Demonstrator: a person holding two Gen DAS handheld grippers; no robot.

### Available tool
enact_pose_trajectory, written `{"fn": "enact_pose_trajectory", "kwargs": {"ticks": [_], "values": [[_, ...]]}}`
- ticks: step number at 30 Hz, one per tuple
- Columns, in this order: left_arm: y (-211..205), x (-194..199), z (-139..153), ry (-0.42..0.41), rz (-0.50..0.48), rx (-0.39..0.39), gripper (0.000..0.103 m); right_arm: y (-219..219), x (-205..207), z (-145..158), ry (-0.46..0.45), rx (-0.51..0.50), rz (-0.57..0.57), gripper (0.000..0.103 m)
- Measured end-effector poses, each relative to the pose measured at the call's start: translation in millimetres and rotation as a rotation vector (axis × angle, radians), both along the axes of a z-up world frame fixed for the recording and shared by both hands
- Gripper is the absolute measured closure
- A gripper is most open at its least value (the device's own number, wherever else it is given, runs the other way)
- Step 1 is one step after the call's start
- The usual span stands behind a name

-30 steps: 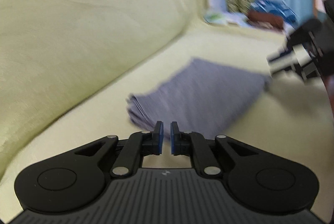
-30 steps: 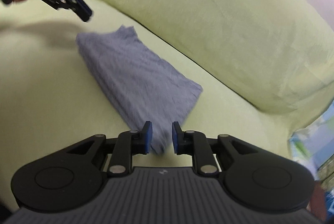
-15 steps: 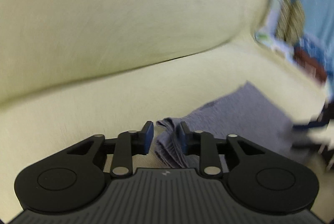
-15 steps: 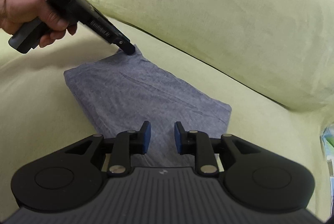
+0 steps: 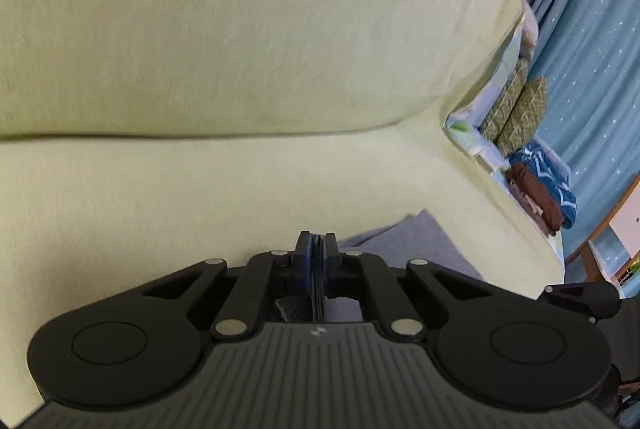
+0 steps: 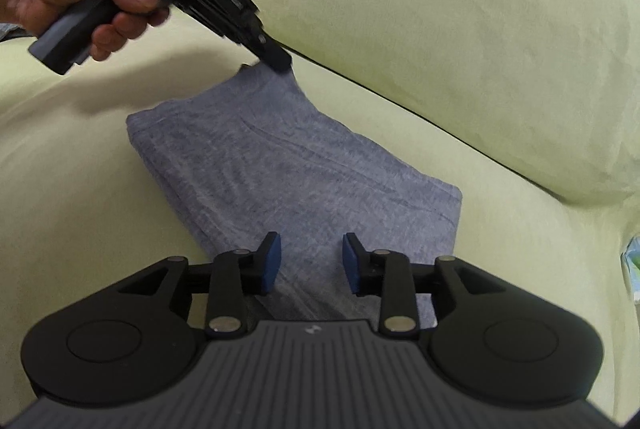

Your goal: Fold clothes

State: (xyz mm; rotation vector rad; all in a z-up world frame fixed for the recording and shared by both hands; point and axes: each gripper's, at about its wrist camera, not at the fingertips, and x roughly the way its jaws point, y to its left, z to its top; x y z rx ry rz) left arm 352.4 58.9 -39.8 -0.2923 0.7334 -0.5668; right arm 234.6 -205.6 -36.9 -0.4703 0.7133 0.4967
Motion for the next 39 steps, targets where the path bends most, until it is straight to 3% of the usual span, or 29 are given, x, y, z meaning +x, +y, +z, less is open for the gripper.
{"fn": "enact_pose_trajectory", "kwargs": {"ticks": [4, 8, 10, 11, 12, 17, 21, 25, 30, 32, 39], "values": [[17.8, -8.0, -11.6, 0.028, 0.083, -0.003, 0.102, -4.3, -1.5, 4.1, 0.011, 0.024, -0.014, 0.072], [22.3, -8.0, -26.0, 0.073, 0.104, -0.006, 0.099, -6.0, -0.5, 6.7, 0.033, 0.049, -0.014, 0.071], [25.2, -5.2, -28.6, 0.089, 0.123, -0.027, 0.084, -7.1, 0.3, 10.6, 0.040, 0.069, -0.018, 0.071], [26.6, -4.2, -28.4, 0.092, 0.131, -0.031, 0.064, -7.1, 1.1, 12.5, 0.044, 0.081, -0.021, 0.071], [30.7, -4.0, -24.7, 0.089, 0.153, -0.024, 0.062, -6.5, 2.0, 14.2, 0.046, 0.094, -0.022, 0.071], [39.6, -10.5, -7.6, 0.056, 0.138, -0.008, 0.065, 19.3, -16.9, 20.7, 0.008, 0.078, 0.067, 0.071], [23.2, -17.6, 6.0, 0.032, -0.017, 0.022, 0.066, 50.2, -34.7, 16.4, -0.032, 0.035, 0.163, 0.072], [-6.2, -13.9, 3.0, 0.045, -0.154, 0.085, 0.067, 71.5, -33.0, 14.9, -0.037, 0.058, 0.173, 0.073], [-24.1, -2.1, -10.6, 0.030, -0.163, 0.195, 0.072, 87.8, -24.5, 11.3, 0.005, 0.098, 0.169, 0.073], [-25.9, -1.9, -10.8, 0.022, -0.155, 0.211, 0.077, 93.1, -25.6, 7.4, 0.018, 0.088, 0.189, 0.073], [-21.4, -12.8, -11.2, 0.009, -0.153, 0.249, 0.078, 103.6, -36.0, -2.9, 0.043, 0.037, 0.246, 0.068]]}}
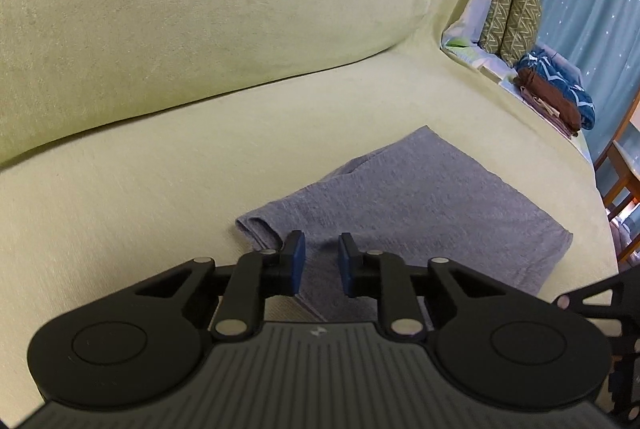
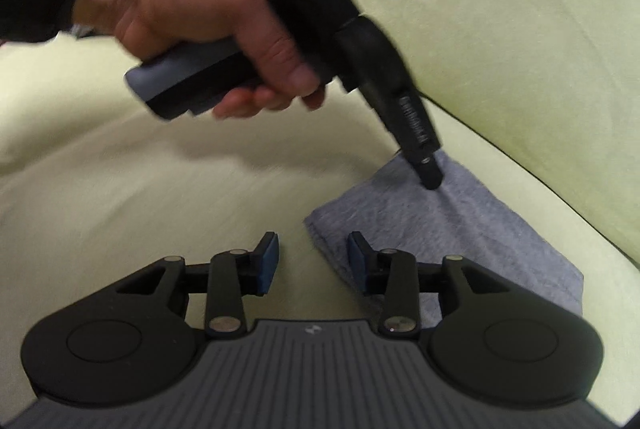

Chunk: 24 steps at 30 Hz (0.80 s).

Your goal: Fold clothes

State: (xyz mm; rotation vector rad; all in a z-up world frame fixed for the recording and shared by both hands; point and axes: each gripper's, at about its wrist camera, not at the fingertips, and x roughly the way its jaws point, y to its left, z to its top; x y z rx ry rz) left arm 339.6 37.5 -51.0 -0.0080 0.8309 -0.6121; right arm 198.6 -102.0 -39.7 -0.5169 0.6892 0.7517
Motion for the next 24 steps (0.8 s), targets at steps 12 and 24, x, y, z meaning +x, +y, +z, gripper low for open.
{"fn": "enact_pose_trajectory", "kwargs": {"ticks": [12, 24], "values": [[-10.4, -69.3, 26.1, -0.109, -0.050, 0.063, 0.078, -108.0, -1.8, 38.4, -0.093, -0.002, -0.242, 0.072], [-28.7, -112.5, 5.0, -0.150, -0.098, 0.184, 0.076, -172.2, 3.6, 5.4, -0.006, 0.005, -0.369, 0.072]]}}
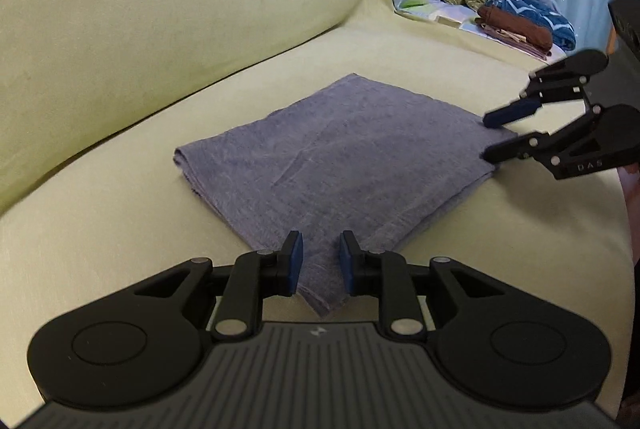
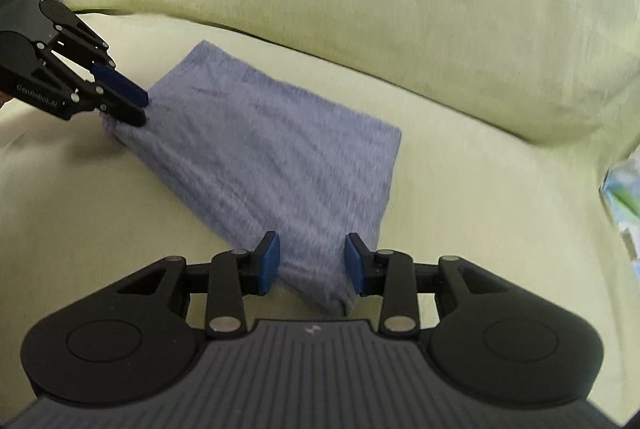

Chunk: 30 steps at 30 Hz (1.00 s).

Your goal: Fold clothes

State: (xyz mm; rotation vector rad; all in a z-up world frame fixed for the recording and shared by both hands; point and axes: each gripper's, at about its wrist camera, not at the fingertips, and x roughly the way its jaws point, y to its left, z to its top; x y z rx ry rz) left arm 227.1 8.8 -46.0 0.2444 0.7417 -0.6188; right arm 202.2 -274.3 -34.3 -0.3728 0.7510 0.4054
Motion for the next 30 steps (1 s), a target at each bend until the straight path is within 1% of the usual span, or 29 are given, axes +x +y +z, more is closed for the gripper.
{"fn": "enact_pose_trajectory", "kwargs": {"ticks": [5, 7, 9, 11, 14, 18, 22, 26, 30], "values": [[0.4, -2.6, 2.8, 0.006, 0.016, 0.002, 0.076, -6.6, -5.9, -9.6, 0.028, 0.025, -0.006, 0.072], [-0.3, -4.2, 7.9, 0.000, 0.024, 0.007, 0.076, -11.9, -7.7, -3.1, 0.029, 0.052, -0.024, 0.072], [0.1, -8.5, 17.0, -0.020, 0.047, -0.010, 0.076, -18.0, -8.6, 7.2, 0.012, 0.104, -0.054, 0.072], [-5.5, -11.1, 21.1, -0.023, 0.053, -0.014, 0.076, -21.4, -5.3, 13.5, 0.008, 0.151, -0.061, 0.072], [-23.2, -12.5, 21.2, -0.034, 0.051, 0.026, 0.076, -22.2, 3.7, 10.9, 0.027, 0.178, -0.059, 0.072], [-38.7, -8.1, 13.3, -0.012, 0.078, 0.038, 0.076, -21.2, 11.1, 2.4, 0.053, 0.190, 0.001, 0.072], [-45.6, -6.6, -2.0, 0.005, 0.085, 0.068, 0.076, -24.8, 9.7, -5.9, 0.076, 0.162, 0.055, 0.072], [-46.4, -4.9, -3.3, 0.017, 0.089, 0.071, 0.076, -31.4, 7.6, -8.3, 0.093, 0.159, 0.089, 0.071], [-49.2, -3.9, 2.7, 0.015, 0.086, 0.084, 0.076, -34.8, 8.6, -6.7, 0.102, 0.172, 0.116, 0.071]]}}
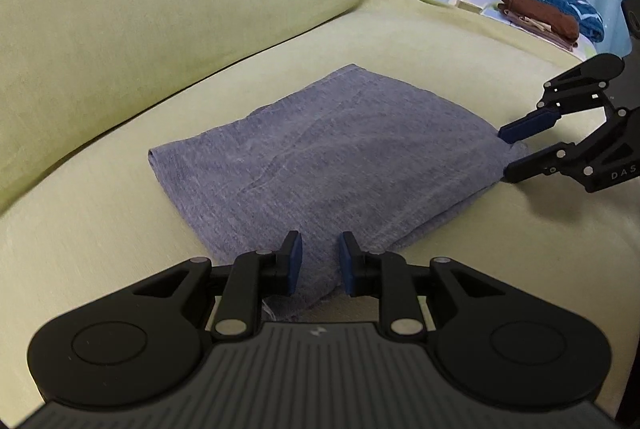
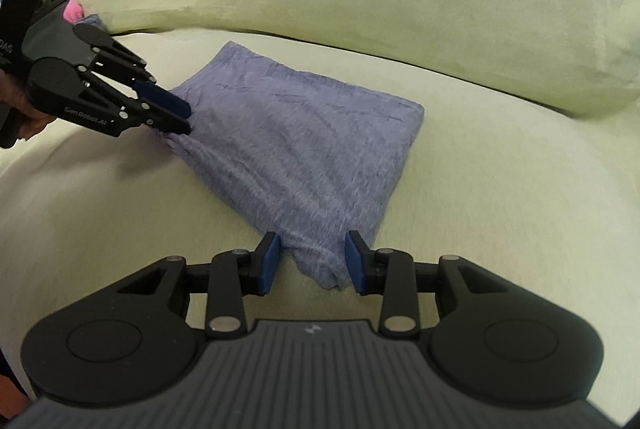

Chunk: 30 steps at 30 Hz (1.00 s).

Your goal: Fold clothes

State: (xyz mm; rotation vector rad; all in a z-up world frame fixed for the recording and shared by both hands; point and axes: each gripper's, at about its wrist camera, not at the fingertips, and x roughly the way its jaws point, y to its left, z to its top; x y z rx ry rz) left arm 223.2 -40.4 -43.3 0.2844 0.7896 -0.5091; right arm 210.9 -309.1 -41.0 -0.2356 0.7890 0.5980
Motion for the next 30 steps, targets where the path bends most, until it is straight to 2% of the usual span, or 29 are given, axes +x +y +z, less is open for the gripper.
{"fn": "enact_pose_trajectory", "kwargs": {"ticks": [4, 9, 14, 23, 27, 30], "values": [[0.1, -1.3, 10.2, -0.011, 0.008, -0.023, 0.076, -0.7, -0.3, 9.6, -0.010, 0.012, 0.002, 0.072], [-6.2, 2.8, 11.3, -0.018, 0.005, 0.017, 0.076, 2.9, 1.0, 15.5, -0.022, 0.013, 0.013, 0.072], [-6.7, 11.0, 10.8, 0.001, 0.058, 0.018, 0.074, 5.5, 9.2, 22.3, -0.027, 0.041, 0.028, 0.072], [-6.4, 6.1, -3.6, -0.007, 0.060, 0.060, 0.074, 9.3, 18.4, 3.7, 0.025, 0.000, 0.048, 0.071], [-5.7, 6.7, -0.2, -0.006, 0.066, 0.059, 0.073, 4.4, 17.8, 5.2, 0.032, 0.024, 0.030, 0.071], [-0.7, 4.3, 7.2, -0.003, 0.090, 0.044, 0.072, -5.4, 18.5, 15.5, 0.028, 0.084, -0.024, 0.071]]}}
